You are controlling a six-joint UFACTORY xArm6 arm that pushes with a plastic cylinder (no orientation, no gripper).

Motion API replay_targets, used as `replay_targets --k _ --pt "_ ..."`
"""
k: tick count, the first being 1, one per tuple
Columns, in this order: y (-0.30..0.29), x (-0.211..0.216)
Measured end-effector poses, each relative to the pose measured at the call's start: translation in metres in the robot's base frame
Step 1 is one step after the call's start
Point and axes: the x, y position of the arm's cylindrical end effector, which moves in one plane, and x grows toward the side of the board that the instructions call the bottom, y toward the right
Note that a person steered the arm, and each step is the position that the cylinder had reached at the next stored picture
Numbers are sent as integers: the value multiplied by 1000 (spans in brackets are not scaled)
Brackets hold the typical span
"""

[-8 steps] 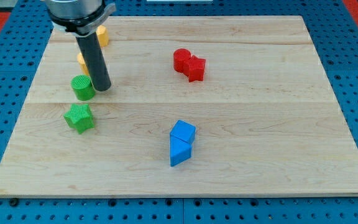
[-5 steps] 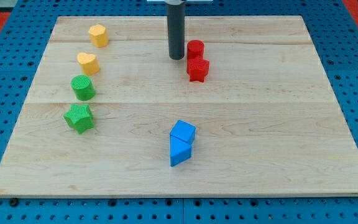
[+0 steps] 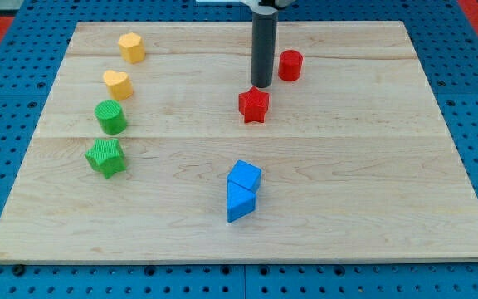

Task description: Move the red star above the blue cube

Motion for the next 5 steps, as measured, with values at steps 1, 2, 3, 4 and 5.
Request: replay_targets --k 1,2,3,4,5 --pt "-10 37" --pt "1 52" --pt "1 71" --pt "10 88" --pt "84 76"
